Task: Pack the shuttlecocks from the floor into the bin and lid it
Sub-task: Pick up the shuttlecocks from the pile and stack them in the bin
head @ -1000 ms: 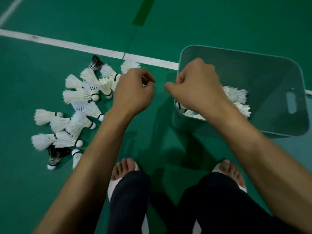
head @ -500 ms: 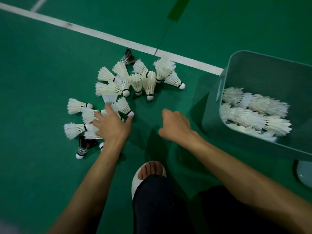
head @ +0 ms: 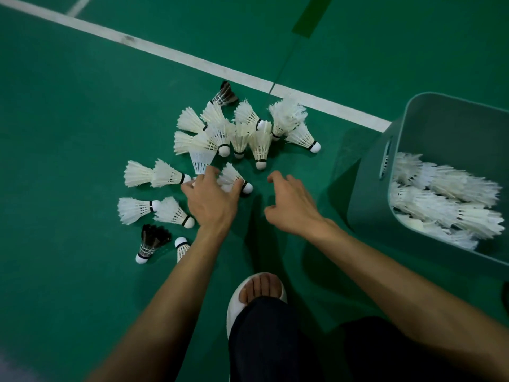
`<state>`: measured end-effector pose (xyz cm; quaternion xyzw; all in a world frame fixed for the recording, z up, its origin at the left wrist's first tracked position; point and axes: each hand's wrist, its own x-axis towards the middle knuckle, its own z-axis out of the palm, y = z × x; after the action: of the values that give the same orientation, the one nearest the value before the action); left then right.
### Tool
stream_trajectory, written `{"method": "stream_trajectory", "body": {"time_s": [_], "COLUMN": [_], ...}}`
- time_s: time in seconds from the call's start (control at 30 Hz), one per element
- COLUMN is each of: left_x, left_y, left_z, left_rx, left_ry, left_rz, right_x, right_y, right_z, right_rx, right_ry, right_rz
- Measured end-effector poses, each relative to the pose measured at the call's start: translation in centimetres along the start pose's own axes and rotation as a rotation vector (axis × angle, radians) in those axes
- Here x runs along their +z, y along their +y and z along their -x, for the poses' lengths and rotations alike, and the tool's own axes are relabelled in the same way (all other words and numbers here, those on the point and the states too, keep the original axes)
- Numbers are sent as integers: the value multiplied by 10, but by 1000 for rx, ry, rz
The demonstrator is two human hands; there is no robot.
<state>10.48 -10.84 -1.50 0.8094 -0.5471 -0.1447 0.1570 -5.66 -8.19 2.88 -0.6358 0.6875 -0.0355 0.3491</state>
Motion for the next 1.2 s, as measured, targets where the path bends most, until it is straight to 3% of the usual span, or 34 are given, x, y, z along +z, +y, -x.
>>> {"method": "stream_trajectory", "body": {"time_s": [0.3, 0.4, 0.47, 0.63, 0.73, 0.83, 0.97, 1.07, 1.2], "left_x": [10, 9, 2, -33, -57, -83, -105, -96, -60], "left_y": [-2, -5, -4, 20, 42, 77, 144, 198, 259], "left_z": [25, 28, 26, 12, 12, 26, 53, 75, 112], "left_rx": [296, 256, 153, -183, -188, -36, 343, 527, 603], "left_ry": [-190, -237, -288, -346, -391, -426, -575, -631, -627], "left_rz": [160, 298, 525, 1120, 1251, 1252, 1140, 1035, 832], "right_x": [-2, 0, -4, -37, -72, -119, -187, -221, -238], "right_y": [-9, -6, -5, -3, -13, -14, 13, 64, 149], "right_z": [-18, -17, -12, 1, 18, 45, 90, 110, 149], "right_rx": [-236, -239, -215, -132, -166, -228, -217, -4, 371], "right_ry": [-165, 6, 119, 423, 527, 563, 588, 581, 534], "right_rz": [140, 231, 241, 16, -54, -108, -163, -159, -139]}}
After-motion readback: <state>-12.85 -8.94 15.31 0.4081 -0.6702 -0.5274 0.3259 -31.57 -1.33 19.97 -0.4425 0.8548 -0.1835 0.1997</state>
